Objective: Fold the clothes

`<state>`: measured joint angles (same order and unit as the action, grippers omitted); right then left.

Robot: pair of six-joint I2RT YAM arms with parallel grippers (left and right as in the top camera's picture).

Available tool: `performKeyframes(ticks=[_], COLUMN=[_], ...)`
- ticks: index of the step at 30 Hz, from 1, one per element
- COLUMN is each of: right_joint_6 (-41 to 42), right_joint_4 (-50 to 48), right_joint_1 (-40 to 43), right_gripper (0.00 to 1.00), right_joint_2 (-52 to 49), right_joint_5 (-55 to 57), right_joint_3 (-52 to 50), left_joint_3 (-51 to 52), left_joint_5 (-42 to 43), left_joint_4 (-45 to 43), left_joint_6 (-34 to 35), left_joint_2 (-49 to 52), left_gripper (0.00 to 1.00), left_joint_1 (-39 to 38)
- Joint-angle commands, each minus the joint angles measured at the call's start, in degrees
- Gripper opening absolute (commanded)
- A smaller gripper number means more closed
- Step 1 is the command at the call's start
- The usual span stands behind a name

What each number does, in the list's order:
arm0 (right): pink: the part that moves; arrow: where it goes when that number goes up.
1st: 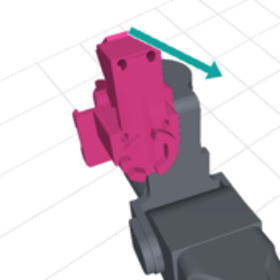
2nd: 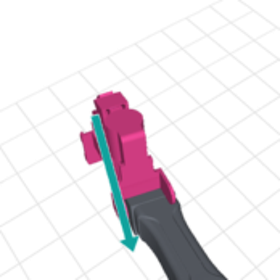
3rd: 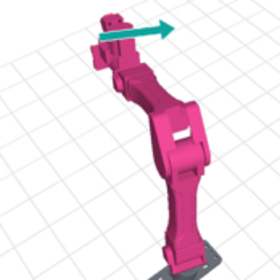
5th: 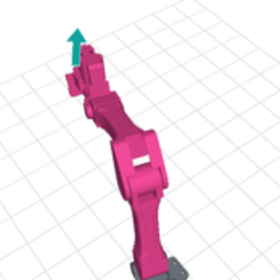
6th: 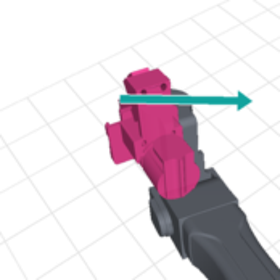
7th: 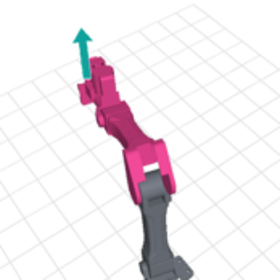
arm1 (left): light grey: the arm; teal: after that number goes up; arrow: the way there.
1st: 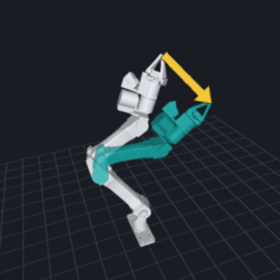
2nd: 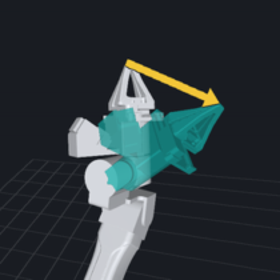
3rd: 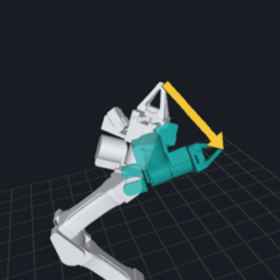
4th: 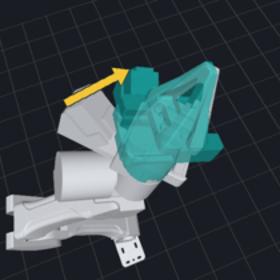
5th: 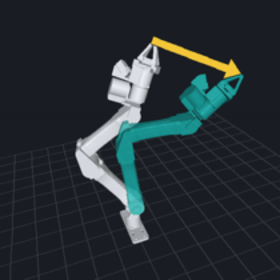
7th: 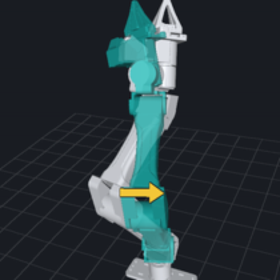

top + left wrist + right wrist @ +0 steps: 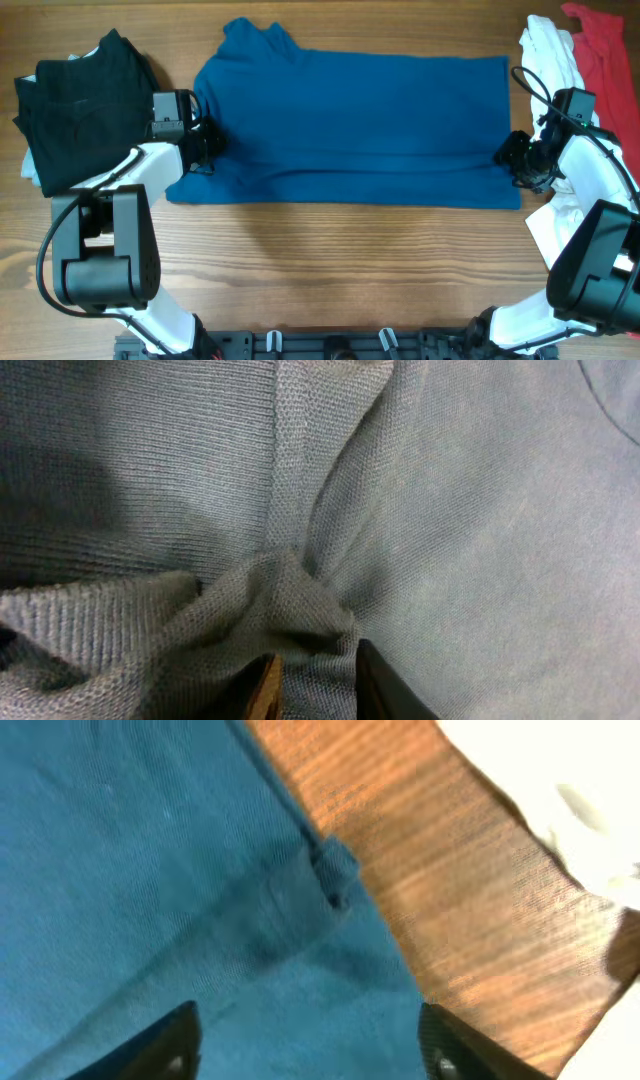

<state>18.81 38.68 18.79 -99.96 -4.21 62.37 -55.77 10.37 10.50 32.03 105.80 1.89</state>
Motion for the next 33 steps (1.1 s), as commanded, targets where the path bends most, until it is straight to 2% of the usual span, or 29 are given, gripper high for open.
performKeyframes(ticks=[1, 6, 15, 19, 21, 22, 23, 25, 26, 33], right_joint_6=[-1.1, -5.3, -5.1, 0.4, 0.5, -0.1, -0.8, -0.8, -0.6, 7.2], right_joint_4=[-2.2, -2.9, 1.9, 6.8, 7.9, 8.3, 8.8, 9.9, 10.4, 17.0], right_joint_1=[-0.2, -0.2, -0.2, -0.2, -0.2, -0.2, -0.2, -0.2, -0.2, -0.2], right_gripper=[0.77, 0.75, 0.76, 0.71, 0.65, 0.56, 0.44, 0.11, 0.04, 0.04], right_joint_2=[1.5, -1.0, -7.0, -7.0, -7.0, -7.0, -7.0, -7.0, -7.0, -7.0], right_joint_5=[0.7, -0.2, -2.5, 3.4, 4.6, 4.6, 4.6, 4.6, 4.6, 14.0], right_joint_3=[-0.1, -0.1, -0.2, -0.2, -0.2, -0.2, -0.2, -0.2, -0.2, -0.2], left_joint_3=[1.0, 1.3, 4.7, 7.4, 8.3, 8.5, 8.6, 8.6, 8.6, 8.6], left_joint_5=[-2.4, -3.3, -5.6, -5.8, -6.0, -6.3, -6.6, -7.5, -8.2, -10.5], left_joint_4=[4.4, 9.2, 11.2, 11.3, 12.1, 13.0, 14.1, 16.1, 17.0, 24.7], left_joint_6=[-0.3, -0.3, -0.3, -0.3, -0.3, -0.3, -0.3, -0.3, -0.3, -0.3], left_joint_2=[1.9, 2.0, 2.1, 2.2, 2.2, 2.2, 2.2, 2.2, 2.2, 2.2], left_gripper=[0.27, 0.29, 0.30, 0.30, 0.30, 0.30, 0.30, 0.30, 0.30, 0.29], left_joint_1=[0.0, 0.0, 0.0, 0.0, 0.2, 0.3, 0.3, 0.3, 0.3, 2.7])
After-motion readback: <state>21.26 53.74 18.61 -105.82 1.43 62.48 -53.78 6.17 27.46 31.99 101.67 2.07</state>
